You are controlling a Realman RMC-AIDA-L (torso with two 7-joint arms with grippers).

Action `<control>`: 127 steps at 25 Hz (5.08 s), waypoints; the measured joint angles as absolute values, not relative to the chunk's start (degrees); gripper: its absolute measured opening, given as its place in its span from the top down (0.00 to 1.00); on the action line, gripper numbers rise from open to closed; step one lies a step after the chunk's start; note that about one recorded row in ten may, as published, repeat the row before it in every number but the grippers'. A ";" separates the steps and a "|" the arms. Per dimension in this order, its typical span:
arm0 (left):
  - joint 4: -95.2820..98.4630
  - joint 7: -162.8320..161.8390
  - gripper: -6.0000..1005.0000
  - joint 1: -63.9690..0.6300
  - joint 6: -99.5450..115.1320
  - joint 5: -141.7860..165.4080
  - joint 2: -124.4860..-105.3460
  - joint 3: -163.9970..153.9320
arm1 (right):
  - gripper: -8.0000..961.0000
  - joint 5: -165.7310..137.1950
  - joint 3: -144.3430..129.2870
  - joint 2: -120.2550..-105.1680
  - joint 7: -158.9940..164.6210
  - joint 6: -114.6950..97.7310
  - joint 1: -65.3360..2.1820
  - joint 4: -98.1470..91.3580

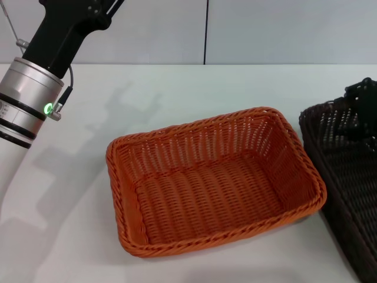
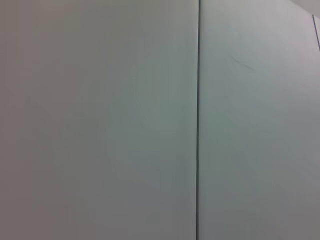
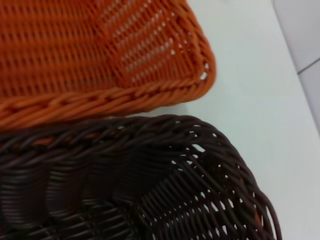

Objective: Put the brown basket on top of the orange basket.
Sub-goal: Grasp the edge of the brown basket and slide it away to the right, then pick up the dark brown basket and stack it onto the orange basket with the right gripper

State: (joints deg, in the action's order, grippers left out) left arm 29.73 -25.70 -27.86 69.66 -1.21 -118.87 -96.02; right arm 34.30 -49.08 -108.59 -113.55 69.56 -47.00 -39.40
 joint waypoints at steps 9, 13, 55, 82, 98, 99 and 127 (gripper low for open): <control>29.19 -25.66 0.16 -27.92 69.52 -1.23 -118.74 -95.56 | 0.45 34.35 -47.48 -108.11 -112.68 81.33 -42.94 -48.17; 28.92 -25.66 0.16 -27.90 69.52 -1.22 -118.70 -95.53 | 0.48 34.20 -45.34 -107.66 -112.50 85.63 -42.25 -50.40; 28.12 -25.66 0.16 -27.53 69.43 -1.14 -118.51 -94.04 | 0.61 30.19 -40.16 -110.37 -105.27 91.88 -40.16 -59.11; 26.92 -24.81 0.16 -29.89 66.71 -1.14 -118.56 -92.71 | 0.58 29.44 -42.93 -110.27 -108.80 84.80 -40.48 -51.92; 26.72 -24.93 0.16 -29.08 67.31 -1.14 -118.43 -91.49 | 0.64 32.05 -37.69 -109.80 -108.30 94.50 -39.67 -60.01; 26.72 -25.02 0.16 -29.02 67.40 -1.14 -118.40 -91.24 | 0.65 32.25 -36.58 -109.76 -108.32 95.23 -39.54 -60.87; 27.51 -24.93 0.16 -27.39 71.46 -1.14 -118.13 -88.51 | 0.82 63.25 -21.73 -105.86 -112.01 89.99 -34.48 -67.15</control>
